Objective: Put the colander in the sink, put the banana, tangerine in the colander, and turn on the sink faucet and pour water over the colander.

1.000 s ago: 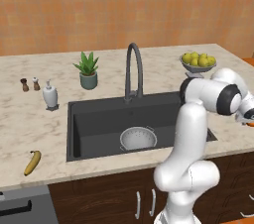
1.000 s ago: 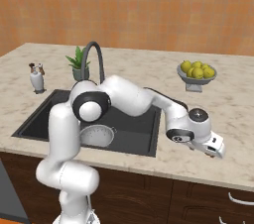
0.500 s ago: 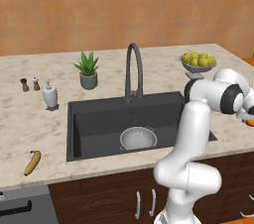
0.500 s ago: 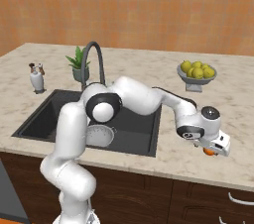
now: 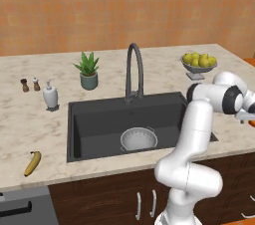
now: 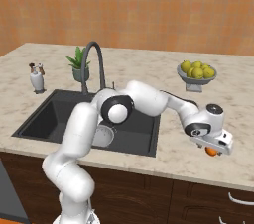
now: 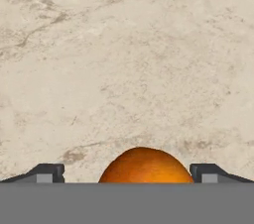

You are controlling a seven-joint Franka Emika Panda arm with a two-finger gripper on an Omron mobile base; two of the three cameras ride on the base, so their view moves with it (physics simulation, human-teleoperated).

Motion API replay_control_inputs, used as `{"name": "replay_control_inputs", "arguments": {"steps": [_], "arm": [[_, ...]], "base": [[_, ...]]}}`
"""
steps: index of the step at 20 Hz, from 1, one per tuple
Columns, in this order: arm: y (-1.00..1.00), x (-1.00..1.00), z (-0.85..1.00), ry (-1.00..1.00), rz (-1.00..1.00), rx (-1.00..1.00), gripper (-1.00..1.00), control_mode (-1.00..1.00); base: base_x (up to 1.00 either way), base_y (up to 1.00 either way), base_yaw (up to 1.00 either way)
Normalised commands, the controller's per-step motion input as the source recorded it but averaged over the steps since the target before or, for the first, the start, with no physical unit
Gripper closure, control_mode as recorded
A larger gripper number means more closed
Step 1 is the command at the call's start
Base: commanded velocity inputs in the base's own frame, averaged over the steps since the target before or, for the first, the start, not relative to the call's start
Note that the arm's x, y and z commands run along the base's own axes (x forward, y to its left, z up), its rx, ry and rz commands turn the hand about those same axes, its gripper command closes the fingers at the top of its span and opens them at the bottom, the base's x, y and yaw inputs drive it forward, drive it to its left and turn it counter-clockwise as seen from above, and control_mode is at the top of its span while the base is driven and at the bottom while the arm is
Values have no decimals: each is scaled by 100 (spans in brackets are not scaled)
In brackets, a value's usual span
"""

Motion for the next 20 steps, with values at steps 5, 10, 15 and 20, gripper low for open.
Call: {"name": "replay_control_inputs", "arguments": {"steps": [5,10,15,20], "arm": [[-5,-1,-35,11,0,0,100,-100],[3,-33,-10,3,0,5,100,-100],[39,-53,8,-2,3,15,100,-100],[98,-5,50,-12,14,18,100,-100]], "base": [[0,0,0],[0,0,0],[0,0,0],[0,0,0]]}}
